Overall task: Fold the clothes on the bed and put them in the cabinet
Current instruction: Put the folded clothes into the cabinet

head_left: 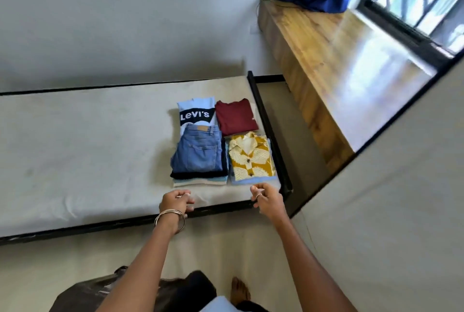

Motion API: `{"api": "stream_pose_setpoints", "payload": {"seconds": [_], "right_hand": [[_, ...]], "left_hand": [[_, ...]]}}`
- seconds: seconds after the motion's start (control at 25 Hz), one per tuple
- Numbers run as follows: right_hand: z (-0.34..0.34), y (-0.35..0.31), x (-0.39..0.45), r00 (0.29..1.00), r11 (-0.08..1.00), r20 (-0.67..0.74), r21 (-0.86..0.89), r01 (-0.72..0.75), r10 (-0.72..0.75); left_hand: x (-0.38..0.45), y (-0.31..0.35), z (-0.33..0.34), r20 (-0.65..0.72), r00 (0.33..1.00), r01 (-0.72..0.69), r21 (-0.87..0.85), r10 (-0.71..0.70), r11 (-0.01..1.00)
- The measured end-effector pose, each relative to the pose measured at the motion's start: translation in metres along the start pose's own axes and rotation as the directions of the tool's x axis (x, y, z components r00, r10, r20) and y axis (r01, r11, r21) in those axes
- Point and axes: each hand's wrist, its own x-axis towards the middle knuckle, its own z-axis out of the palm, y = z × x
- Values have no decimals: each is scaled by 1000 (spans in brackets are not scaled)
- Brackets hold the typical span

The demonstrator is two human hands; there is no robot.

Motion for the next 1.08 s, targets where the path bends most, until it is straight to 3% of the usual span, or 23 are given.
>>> {"api": "stream_pose_setpoints", "payload": {"seconds": [0.12, 0.28, 0.4, 0.6, 0.76, 0.88, 1.08], "right_hand": [[24, -24, 66, 988, 997, 142, -47, -56, 62], [64, -44, 152, 967, 989, 205, -42, -144, 149], [104, -42, 223, 949, 969, 198, -56, -240, 247], [167, -24, 333, 924, 926, 67, 12, -378, 377], [209, 18, 409, 865, 863, 75, 63, -501, 496], [218, 43, 428, 834, 825, 54, 125, -552, 550], [212, 70, 442, 758, 726, 260, 223, -650, 598]], "left_hand": [[55, 18, -4, -34, 995, 88, -14, -89, 996], [135, 38, -4, -51, 987, 155, 47, -153, 987], [214, 42, -1, -39, 981, 194, 130, -191, 972], [357, 49, 16, 5, 977, 203, 267, -212, 942], [462, 29, 35, 133, 934, 276, 322, -333, 905], [501, 1, 49, 224, 885, 337, 294, -407, 894], [515, -29, 62, 186, 899, 325, 322, -396, 889]]}}
